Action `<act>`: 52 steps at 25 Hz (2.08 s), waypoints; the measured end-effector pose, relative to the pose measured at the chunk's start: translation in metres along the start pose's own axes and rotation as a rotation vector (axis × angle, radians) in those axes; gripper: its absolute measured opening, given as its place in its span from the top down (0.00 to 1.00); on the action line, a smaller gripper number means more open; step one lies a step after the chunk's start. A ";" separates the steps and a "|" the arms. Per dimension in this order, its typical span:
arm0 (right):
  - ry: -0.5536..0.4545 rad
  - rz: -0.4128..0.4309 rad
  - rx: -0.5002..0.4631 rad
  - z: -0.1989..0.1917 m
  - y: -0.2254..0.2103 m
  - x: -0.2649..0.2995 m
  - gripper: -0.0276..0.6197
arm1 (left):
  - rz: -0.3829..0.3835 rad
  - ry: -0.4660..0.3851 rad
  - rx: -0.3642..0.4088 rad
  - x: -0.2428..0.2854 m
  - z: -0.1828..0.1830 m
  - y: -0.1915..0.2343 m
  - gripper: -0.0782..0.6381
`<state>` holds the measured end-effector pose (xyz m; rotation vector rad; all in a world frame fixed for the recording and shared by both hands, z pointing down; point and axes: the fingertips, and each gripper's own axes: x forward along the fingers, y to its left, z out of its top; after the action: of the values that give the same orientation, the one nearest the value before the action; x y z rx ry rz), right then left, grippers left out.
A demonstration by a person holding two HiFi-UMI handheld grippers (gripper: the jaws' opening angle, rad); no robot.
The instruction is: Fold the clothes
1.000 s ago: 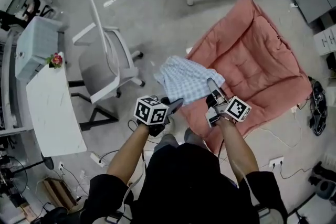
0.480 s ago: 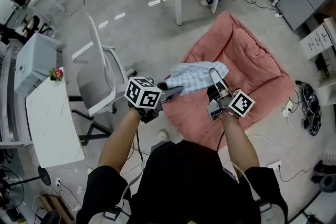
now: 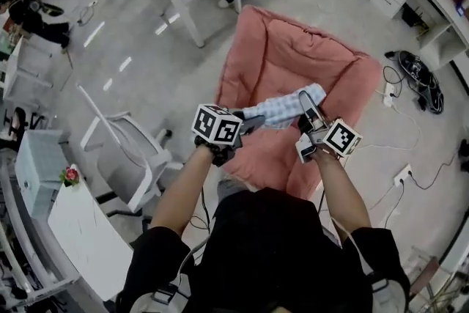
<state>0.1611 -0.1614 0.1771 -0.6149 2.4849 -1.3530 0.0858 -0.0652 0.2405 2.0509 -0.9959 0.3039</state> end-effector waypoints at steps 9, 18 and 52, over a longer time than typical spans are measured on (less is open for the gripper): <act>-0.247 -0.326 0.008 -0.004 -0.044 -0.043 0.92 | -0.229 0.255 0.233 0.029 0.012 0.015 0.83; -0.415 -0.520 0.033 -0.024 -0.054 -0.088 0.92 | -0.353 0.449 0.414 0.061 0.001 0.012 0.83; -0.396 -0.682 0.123 -0.064 -0.137 -0.078 0.92 | -0.390 0.653 0.318 0.121 -0.053 0.073 0.83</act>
<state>0.2372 -0.1435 0.3276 -1.6194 1.9208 -1.3853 0.1179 -0.1166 0.3783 2.1419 -0.1507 0.8928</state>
